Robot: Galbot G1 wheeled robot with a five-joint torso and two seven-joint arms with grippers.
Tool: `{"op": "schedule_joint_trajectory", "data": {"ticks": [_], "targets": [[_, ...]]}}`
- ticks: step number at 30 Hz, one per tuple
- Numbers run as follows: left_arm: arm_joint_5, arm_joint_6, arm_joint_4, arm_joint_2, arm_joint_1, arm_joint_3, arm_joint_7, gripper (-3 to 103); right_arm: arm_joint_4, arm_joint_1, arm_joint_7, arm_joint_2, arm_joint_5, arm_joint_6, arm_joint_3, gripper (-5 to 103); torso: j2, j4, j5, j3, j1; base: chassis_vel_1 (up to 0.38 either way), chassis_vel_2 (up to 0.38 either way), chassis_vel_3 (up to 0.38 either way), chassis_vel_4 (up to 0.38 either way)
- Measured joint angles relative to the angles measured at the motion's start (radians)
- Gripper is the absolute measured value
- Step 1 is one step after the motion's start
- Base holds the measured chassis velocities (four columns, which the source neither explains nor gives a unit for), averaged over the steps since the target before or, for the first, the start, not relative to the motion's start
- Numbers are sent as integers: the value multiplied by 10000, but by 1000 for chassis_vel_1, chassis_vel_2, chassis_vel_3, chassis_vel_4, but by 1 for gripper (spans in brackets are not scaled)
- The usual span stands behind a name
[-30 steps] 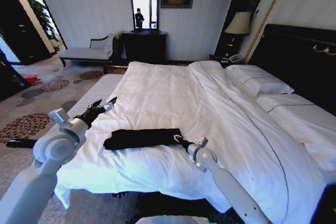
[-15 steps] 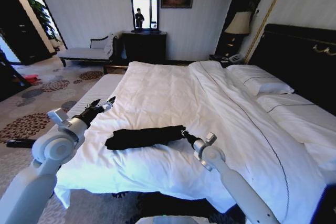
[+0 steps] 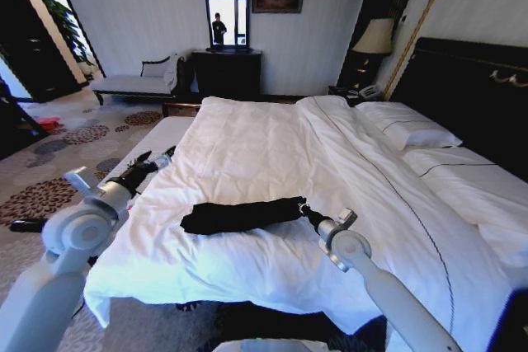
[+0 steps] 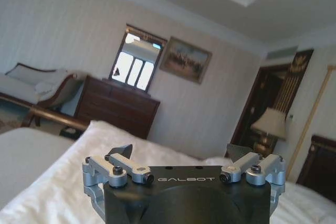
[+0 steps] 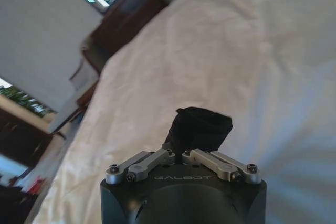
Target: Fold the clothes on the bed.
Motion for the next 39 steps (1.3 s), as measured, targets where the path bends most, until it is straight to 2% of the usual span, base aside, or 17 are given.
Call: {"op": "schedule_joint_trajectory", "data": {"ticks": [12, 17, 21, 35, 39], "targets": [[-191, 0, -103, 130, 124, -392, -32, 100, -665, 1048, -1013, 465, -1543, 273, -2102, 1, -1, -1, -2, 1, 0, 0, 0, 0, 0], [-150, 0, -59, 70, 262, -453, -41, 100, -991, 1704, -1184, 1087, -1868, 370, -3047, 1, 0, 2, -4, 0, -1, 0, 0, 0, 0], [-86, 4, -42, 20, 354, -465, -47, 100, -1446, 2357, -1307, 1867, -2062, 517, -3745, 1, -1, 1, -3, 0, 0, 0, 0, 0, 0], [4, 38, -49, 15, 602, -651, -60, 100, -2994, 3208, -1514, 3469, -2759, 660, -4905, 1, -1, 0, -3, 0, 0, 0, 0, 0, 0], [2, 38, 42, 101, 606, -716, -60, 100, -3304, 3361, -1518, 3727, -2847, 661, -5117, 1, 0, 0, -2, 0, -1, 0, 0, 0, 0]]}}
